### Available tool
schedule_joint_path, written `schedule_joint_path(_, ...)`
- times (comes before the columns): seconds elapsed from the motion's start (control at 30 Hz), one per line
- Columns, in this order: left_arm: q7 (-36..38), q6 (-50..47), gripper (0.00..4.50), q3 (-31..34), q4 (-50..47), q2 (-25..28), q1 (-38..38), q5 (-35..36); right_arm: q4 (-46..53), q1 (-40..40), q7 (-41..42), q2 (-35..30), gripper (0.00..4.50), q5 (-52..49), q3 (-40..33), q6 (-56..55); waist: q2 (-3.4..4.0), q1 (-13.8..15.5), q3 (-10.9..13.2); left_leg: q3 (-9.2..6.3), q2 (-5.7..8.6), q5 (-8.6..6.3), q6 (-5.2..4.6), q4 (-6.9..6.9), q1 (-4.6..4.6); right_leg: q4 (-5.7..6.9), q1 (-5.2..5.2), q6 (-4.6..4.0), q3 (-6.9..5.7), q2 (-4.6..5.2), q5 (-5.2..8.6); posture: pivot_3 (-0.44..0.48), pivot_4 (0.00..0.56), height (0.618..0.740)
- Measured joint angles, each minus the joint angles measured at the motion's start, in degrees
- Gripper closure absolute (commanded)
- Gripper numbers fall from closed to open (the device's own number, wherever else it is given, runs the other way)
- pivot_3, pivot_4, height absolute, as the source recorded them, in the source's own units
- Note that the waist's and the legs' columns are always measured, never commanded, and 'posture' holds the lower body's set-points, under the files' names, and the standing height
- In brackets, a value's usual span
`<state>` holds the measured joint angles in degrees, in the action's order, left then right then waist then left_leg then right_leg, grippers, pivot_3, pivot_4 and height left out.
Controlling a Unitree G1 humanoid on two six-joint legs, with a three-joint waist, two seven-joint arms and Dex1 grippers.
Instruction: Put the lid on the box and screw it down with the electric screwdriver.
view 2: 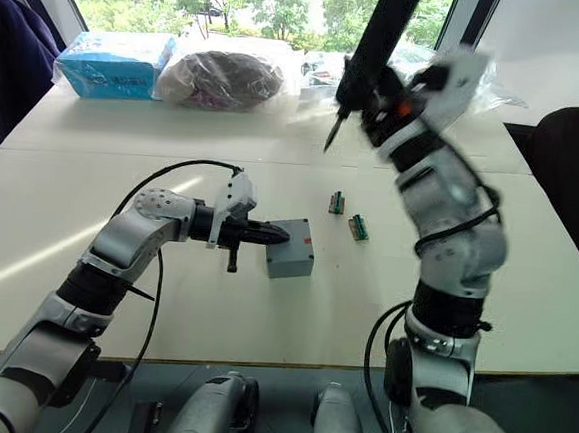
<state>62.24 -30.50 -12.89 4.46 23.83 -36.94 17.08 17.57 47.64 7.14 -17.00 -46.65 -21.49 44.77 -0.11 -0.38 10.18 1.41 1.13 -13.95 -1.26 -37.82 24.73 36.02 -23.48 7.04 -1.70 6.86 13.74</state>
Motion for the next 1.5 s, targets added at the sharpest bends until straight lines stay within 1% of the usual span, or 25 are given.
schedule_joint_path(0.07, -1.15, -1.93, 4.5, 1.99, -0.73, -2.1, -0.4, 3.17, -4.54, 3.36, -4.71, -8.26, 2.64, -11.48, -5.4, 13.38, -0.09, 0.25, 0.05, 0.0, 0.01, -0.02, -0.04, -0.09, 0.01, -0.06, 0.1, -0.02, -0.04, 0.11, -0.01, 0.0, 0.15, 0.74)
schedule_joint_path(0.1, -0.98, -2.83, 4.5, 2.26, -1.62, -1.88, -0.86, 3.99, -6.69, 3.81, -6.03, -11.68, 2.64, -14.77, -7.07, 18.9, -0.17, 0.3, 0.09, 0.01, 0.0, -0.03, -0.05, -0.11, 0.02, -0.11, 0.12, -0.1, -0.05, 0.13, 0.0, 0.0, 0.15, 0.74)
schedule_joint_path(0.13, -0.26, -3.71, 4.5, 2.47, -3.64, -0.58, -1.44, 4.88, -9.4, 3.76, -7.03, -16.07, 2.64, -17.46, -7.68, 25.5, -0.16, 0.27, 0.12, 0.04, 0.0, -0.03, -0.05, -0.09, 0.09, -0.16, 0.04, -0.26, -0.05, 0.17, 0.06, 0.0, 0.15, 0.74)
schedule_joint_path(0.2, 1.96, -3.98, 4.5, 2.37, -7.08, 2.93, -3.27, 4.91, -14.32, 3.4, -8.31, -20.32, 2.64, -18.81, -7.81, 35.32, -0.03, -0.21, 0.17, 0.1, -0.02, -0.03, -0.06, -0.03, 0.11, -0.19, -0.03, -0.28, -0.03, 0.18, 0.07, 0.0, 0.15, 0.74)
schedule_joint_path(0.3, 5.63, -4.44, 4.5, 1.65, -12.13, 6.72, -4.54, 5.93, -21.14, 3.09, -10.38, -24.35, 2.64, -17.85, -6.29, 45.28, 0.13, -0.59, 0.22, 0.21, -0.03, -0.04, -0.07, 0.16, 0.17, -0.23, -0.2, -0.28, 0.05, 0.15, 0.07, 0.0, 0.15, 0.74)
schedule_joint_path(0.37, 7.91, -4.84, 4.5, 0.52, -14.25, 8.91, -4.42, 6.27, -24.85, 1.69, -10.59, -27.38, 2.64, -18.39, -3.4, 47.28, 0.19, -0.47, 0.25, 0.22, -0.02, -0.03, -0.08, 0.24, 0.25, -0.28, -0.28, -0.27, 0.04, 0.09, 0.07, 0.0, 0.15, 0.74)
schedule_joint_path(0.4, 9.42, -5.1, 4.5, 0.08, -15.29, 10.35, -3.98, 6.53, -27.89, 0.29, -10.41, -29.56, 2.64, -19.49, -0.62, 47.33, 0.2, -0.43, 0.26, 0.22, -0.02, -0.03, -0.08, 0.25, 0.37, -0.29, -0.4, -0.19, 0.04, 0.05, 0.02, 0.0, 0.15, 0.74)
schedule_joint_path(0.47, 10.42, -5.19, 4.5, -0.25, -16.08, 11.39, -3.67, 6.82, -31.04, -0.41, -9.66, -31.59, 2.64, -20.07, 2.42, 47.35, 0.21, -0.42, 0.27, 0.23, -0.02, -0.02, -0.09, 0.13, 0.64, -0.23, -0.64, -0.05, 0.04, 0.02, -0.05, 0.0, 0.15, 0.74)
schedule_joint_path(0.57, 10.16, -4.89, 4.5, -1.49, -16.68, 11.82, -2.57, 6.37, -35.47, -0.91, -8.56, -34.17, 2.64, -19.68, 6.98, 47.35, 0.21, -0.33, 0.28, 0.24, 0.0, -0.03, -0.1, -0.03, 0.71, -0.17, -0.67, -0.03, 0.04, 0.0, -0.06, 0.0, 0.15, 0.74)
schedule_joint_path(0.7, 7.28, -4.6, 4.5, -2.5, -17.29, 11.0, -0.56, 4.86, -38.75, -1.07, -6.11, -34.32, 2.64, -18.13, 11.17, 47.36, 0.18, -0.31, 0.3, 0.23, 0.0, -0.04, -0.13, -0.1, 0.73, -0.14, -0.65, -0.01, 0.04, -0.02, -0.06, 0.0, 0.15, 0.74)
schedule_joint_path(0.83, 5.69, -4.96, 4.5, -2.55, -19.13, 11.16, 0.61, 4.75, -41.69, -0.42, -3.09, -34.25, 2.64, -13.82, 13.18, 47.34, 0.18, -0.25, 0.3, 0.21, 0.0, -0.05, -0.13, -0.11, 0.73, -0.11, -0.65, 0.0, 0.04, -0.05, -0.05, 0.0, 0.15, 0.74)
schedule_joint_path(1.07, 3.58, -4.96, 4.5, -3.23, -20.74, 11.43, 1.3, 4.54, -42.02, 0.41, 3.68, -33.75, 2.64, -5.13, 17.37, 47.31, 0.18, -0.24, 0.3, 0.2, 0.0, -0.05, -0.13, -0.12, 0.72, -0.08, -0.65, 0.0, 0.04, -0.07, -0.05, 0.0, 0.15, 0.74)
schedule_joint_path(1.1, 3.46, -4.96, 4.5, -3.23, -20.74, 11.43, 1.31, 4.54, -42.02, 0.45, 4.56, -33.69, 1.67, -4.24, 17.7, 47.27, 0.18, -0.24, 0.3, 0.19, 0.0, -0.05, -0.13, -0.12, 0.72, -0.08, -0.65, 0.01, 0.04, -0.07, -0.05, 0.0, 0.15, 0.74)
schedule_joint_path(1.13, 3.17, -4.96, 4.5, -3.23, -20.74, 11.41, 1.31, 4.55, -42.08, 0.54, 5.64, -33.62, 1.53, -3.17, 18.22, 47.13, 0.18, -0.24, 0.3, 0.19, 0.0, -0.05, -0.13, -0.12, 0.72, -0.07, -0.65, 0.01, 0.04, -0.07, -0.05, 0.0, 0.15, 0.74)
schedule_joint_path(1.17, 2.82, -4.96, 4.5, -3.22, -20.73, 11.39, 1.31, 4.59, -42.25, 0.8, 6.73, -33.58, 1.09, -2.1, 18.48, 46.69, 0.18, -0.23, 0.29, 0.19, 0.0, -0.05, -0.13, -0.13, 0.72, -0.07, -0.65, 0.01, 0.04, -0.07, -0.05, 0.0, 0.15, 0.74)
schedule_joint_path(1.27, 2.29, -5.28, 4.5, -2.51, -19.77, 11.49, 1.3, 4.98, -42.63, 2.02, 9.02, -33.59, 0.16, 1.11, 18.84, 44.54, 0.18, -0.26, 0.29, 0.19, 0.0, -0.05, -0.13, -0.19, 0.71, -0.03, -0.64, 0.01, 0.04, -0.07, -0.05, 0.0, 0.15, 0.74)
schedule_joint_path(1.3, 2.24, -5.58, 4.5, -1.47, -18.84, 11.67, 1.26, 5.49, -42.59, 2.26, 9.71, -33.59, 0.07, 1.83, 18.83, 43.77, 0.18, -0.27, 0.29, 0.19, -0.01, -0.04, -0.13, -0.2, 0.71, -0.02, -0.64, 0.01, 0.04, -0.09, -0.05, 0.0, 0.15, 0.74)
schedule_joint_path(1.4, 1.35, -8.35, 4.5, 4.94, -13.66, 14.02, 0.52, 8.03, -41.28, 2.33, 12.96, -34.06, 0.07, 3.94, 18.86, 41.68, 0.18, -0.32, 0.3, 0.16, -0.03, -0.04, -0.13, -0.2, 0.7, 0.02, -0.66, 0.02, 0.03, -0.13, -0.04, 0.0, 0.15, 0.74)
schedule_joint_path(1.5, 1.63, -12.76, 4.5, 10.46, -13.39, 17.76, 1.37, 11.84, -36.42, 1.48, 17.67, -36.34, 0.07, 3.94, 17.91, 39.5, 0.18, -0.45, 0.3, 0.17, -0.04, -0.05, -0.13, -0.19, 0.73, 0.01, -0.7, 0.07, 0.05, -0.13, 0.01, 0.0, 0.15, 0.74)
